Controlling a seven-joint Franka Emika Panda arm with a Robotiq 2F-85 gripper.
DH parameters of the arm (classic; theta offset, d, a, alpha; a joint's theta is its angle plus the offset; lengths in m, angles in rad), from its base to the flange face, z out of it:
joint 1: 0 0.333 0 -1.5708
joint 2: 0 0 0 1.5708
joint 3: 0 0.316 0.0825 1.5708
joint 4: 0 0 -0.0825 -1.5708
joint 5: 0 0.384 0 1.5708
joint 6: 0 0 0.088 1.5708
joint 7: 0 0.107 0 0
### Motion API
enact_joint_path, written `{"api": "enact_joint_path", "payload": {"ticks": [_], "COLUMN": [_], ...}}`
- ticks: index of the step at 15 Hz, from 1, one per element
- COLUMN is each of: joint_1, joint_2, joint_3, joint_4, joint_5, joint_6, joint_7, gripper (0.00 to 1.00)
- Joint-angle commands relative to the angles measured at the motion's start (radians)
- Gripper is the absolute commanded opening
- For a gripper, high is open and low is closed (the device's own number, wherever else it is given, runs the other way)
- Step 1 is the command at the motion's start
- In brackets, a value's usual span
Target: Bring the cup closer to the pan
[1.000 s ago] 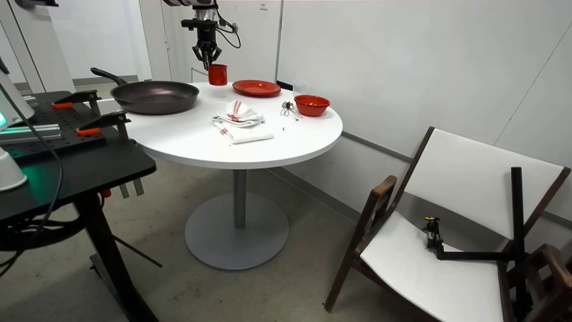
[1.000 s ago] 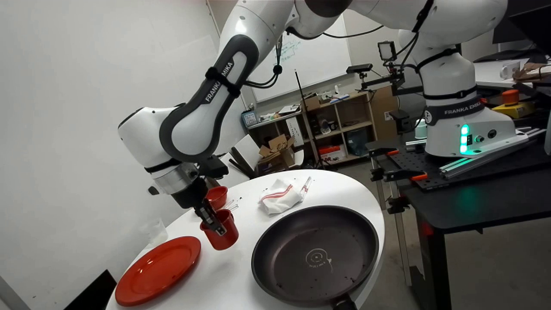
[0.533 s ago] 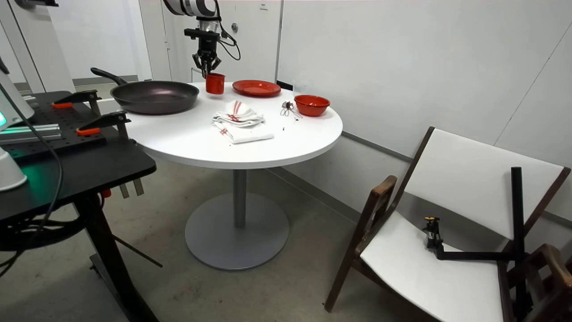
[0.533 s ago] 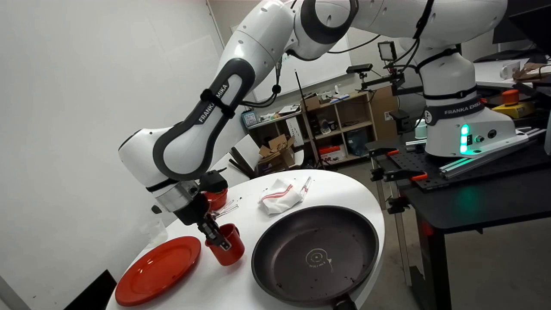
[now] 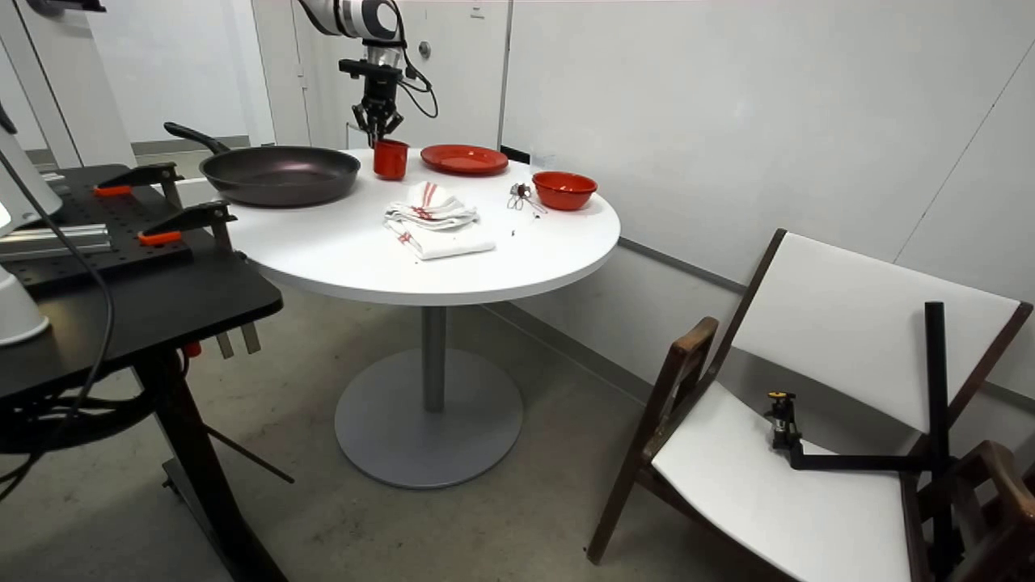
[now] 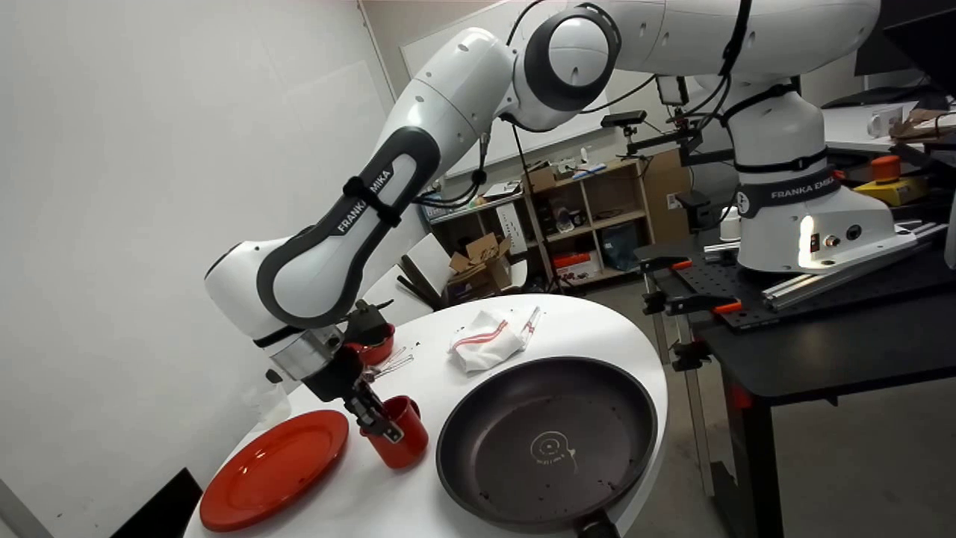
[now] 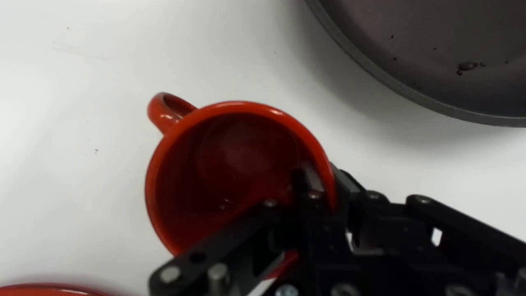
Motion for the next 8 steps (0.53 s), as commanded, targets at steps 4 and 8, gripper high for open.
{"api": "enact_joint_path", "payload": {"ticks": [4, 8], "joint_1": [0.000, 0.004], "joint_2": [0.096, 0.124], "joint_3": [0.002, -0.001], "joint_4": [0.171, 0.222], "joint_5": [0.040, 0.042], "joint_6": [-0.087, -0.115], "joint_7": [-0.020, -0.019], "gripper": [0.04, 0.34]}}
